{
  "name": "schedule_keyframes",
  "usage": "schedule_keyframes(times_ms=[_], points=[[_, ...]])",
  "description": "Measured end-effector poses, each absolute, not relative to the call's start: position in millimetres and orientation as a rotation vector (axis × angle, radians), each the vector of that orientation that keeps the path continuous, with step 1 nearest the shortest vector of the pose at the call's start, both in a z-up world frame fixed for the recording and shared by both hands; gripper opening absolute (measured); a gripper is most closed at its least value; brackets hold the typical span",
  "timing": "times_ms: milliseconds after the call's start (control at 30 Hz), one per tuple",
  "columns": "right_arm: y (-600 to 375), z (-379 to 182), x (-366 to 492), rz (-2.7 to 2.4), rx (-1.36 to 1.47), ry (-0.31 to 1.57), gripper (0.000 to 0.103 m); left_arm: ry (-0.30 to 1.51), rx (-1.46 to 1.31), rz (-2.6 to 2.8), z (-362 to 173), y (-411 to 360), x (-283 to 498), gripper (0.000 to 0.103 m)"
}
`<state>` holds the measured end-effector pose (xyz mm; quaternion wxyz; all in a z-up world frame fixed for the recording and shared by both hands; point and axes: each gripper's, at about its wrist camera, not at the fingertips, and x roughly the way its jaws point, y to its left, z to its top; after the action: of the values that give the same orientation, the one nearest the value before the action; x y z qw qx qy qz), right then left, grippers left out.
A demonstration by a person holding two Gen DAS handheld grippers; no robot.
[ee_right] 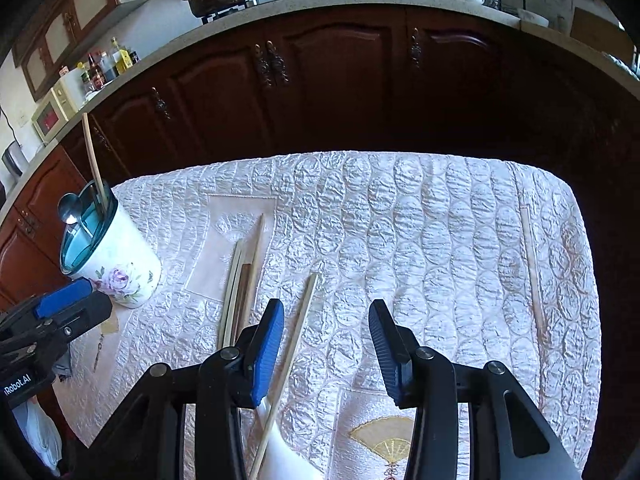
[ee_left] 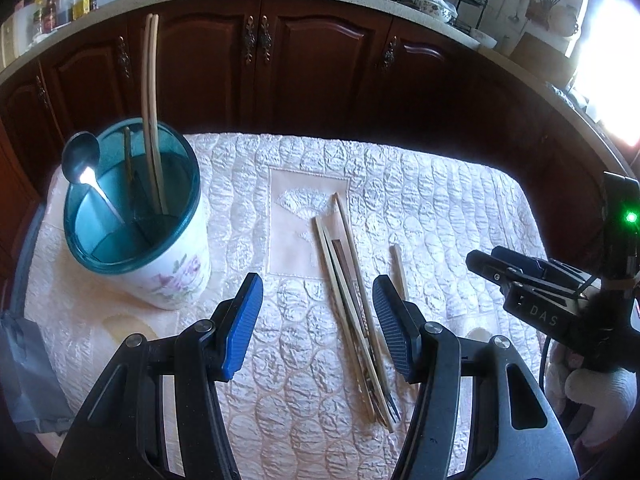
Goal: Organize utensils
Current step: 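Move both open tools back over the chopsticks lying on the placemat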
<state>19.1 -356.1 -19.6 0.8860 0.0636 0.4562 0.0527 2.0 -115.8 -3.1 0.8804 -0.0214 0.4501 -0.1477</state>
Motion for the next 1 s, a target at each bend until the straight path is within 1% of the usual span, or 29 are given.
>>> schedule_keyframes(times_ms=[1000], points=[[-365.9,-49.1,31.8,0.1,0.147,1.019,0.043,1.0,-0.054,-0.261,-34.0,-116.7,22.8,0.057]])
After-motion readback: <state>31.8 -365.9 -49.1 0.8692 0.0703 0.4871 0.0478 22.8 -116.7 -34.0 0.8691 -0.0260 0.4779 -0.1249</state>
